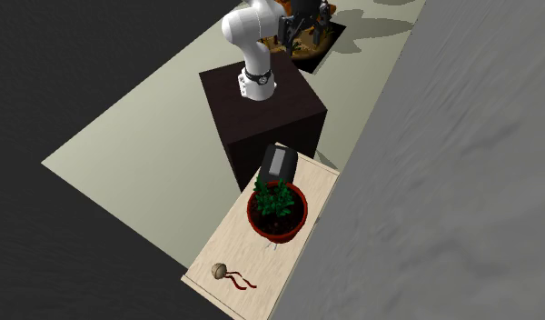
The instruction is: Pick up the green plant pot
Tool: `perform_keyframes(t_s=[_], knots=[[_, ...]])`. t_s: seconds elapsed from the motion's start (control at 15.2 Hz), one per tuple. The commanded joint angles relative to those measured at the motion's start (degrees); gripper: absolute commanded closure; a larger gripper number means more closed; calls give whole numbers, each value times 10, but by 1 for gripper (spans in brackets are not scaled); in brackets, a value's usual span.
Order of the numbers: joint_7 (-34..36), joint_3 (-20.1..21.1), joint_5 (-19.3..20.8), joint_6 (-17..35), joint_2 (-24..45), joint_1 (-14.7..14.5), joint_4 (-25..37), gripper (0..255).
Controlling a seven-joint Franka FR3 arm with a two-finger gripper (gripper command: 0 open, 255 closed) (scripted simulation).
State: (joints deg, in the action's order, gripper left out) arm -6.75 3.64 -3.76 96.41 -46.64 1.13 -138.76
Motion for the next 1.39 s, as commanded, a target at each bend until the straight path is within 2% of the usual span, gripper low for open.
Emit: perform_keyframes(t_s=[0.0, 0.73, 1.32], knots=[[0, 0, 0, 0, 0, 0, 0, 0], [-131, -85, 58, 161, 161, 28, 30, 0], [-237, -146, 56, 261, 328, 35, 127, 0]])
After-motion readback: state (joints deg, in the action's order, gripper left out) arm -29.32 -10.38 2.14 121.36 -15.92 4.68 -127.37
